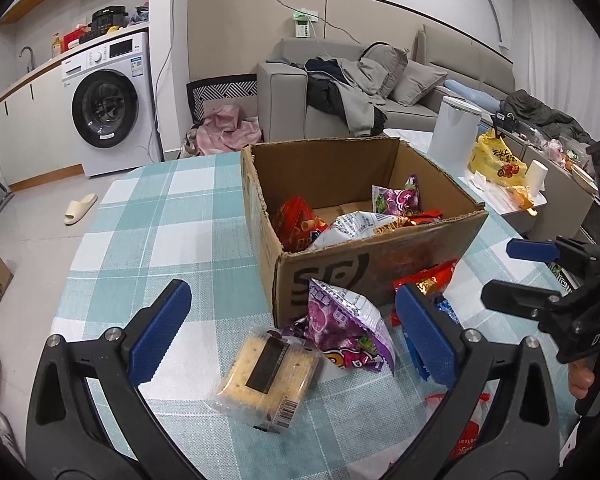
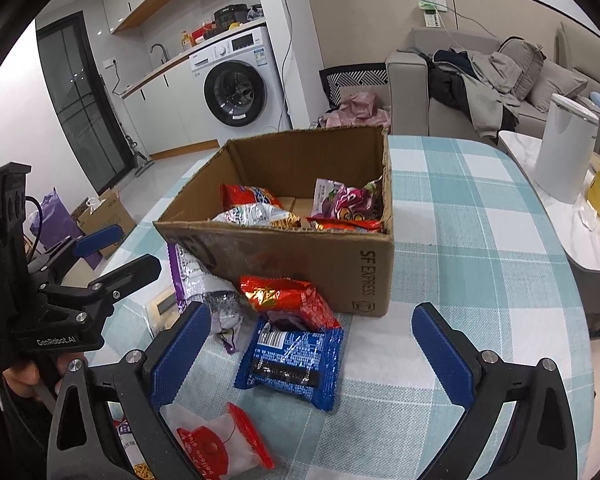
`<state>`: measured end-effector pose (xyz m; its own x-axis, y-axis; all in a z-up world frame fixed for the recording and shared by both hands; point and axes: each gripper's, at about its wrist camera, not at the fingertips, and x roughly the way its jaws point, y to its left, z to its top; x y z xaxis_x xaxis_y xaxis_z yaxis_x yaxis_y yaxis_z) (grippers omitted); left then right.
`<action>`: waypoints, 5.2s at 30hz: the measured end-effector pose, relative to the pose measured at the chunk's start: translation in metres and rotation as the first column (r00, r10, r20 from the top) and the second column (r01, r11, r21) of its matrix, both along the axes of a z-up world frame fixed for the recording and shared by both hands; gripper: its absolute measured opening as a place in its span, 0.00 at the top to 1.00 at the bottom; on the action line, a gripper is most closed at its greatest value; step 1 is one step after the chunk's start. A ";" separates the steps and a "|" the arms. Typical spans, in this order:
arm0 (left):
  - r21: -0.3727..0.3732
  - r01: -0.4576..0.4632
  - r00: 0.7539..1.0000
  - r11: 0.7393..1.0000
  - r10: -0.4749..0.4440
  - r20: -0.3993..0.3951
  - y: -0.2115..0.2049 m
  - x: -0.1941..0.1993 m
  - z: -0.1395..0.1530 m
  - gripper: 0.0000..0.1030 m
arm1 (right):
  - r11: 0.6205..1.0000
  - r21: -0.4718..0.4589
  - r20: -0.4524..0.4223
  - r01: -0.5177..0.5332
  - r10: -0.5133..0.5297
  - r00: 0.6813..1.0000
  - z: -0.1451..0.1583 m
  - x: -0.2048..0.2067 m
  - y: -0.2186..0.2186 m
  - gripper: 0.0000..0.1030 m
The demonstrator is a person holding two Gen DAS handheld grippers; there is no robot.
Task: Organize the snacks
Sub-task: 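Grasp the purple chip bag with the left gripper while the right gripper grasps the blue Oreo pack, then lift both held packs and carry them over the cardboard box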
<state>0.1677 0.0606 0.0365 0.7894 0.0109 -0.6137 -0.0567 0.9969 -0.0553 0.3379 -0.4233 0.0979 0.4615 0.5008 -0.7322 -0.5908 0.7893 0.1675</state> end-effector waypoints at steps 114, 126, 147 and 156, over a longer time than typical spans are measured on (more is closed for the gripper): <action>-0.143 0.184 0.974 0.972 -0.200 -0.103 -0.024 0.032 -0.054 0.62 | 0.979 -0.070 -0.048 -0.190 0.187 0.981 -0.031 -0.023 0.017 0.54; -0.147 0.200 0.976 0.969 -0.210 -0.055 -0.020 0.014 -0.037 0.62 | 0.984 -0.027 -0.018 -0.174 0.174 0.985 -0.014 -0.025 0.007 0.54; -0.149 0.205 0.978 0.968 -0.198 0.060 -0.011 -0.028 0.013 0.62 | 0.985 0.120 0.079 -0.120 0.111 0.991 0.020 -0.024 -0.012 0.54; -0.156 0.187 0.979 0.970 -0.171 0.108 0.000 -0.047 0.037 0.62 | 0.982 0.171 0.111 -0.079 0.061 0.992 0.033 -0.027 -0.021 0.54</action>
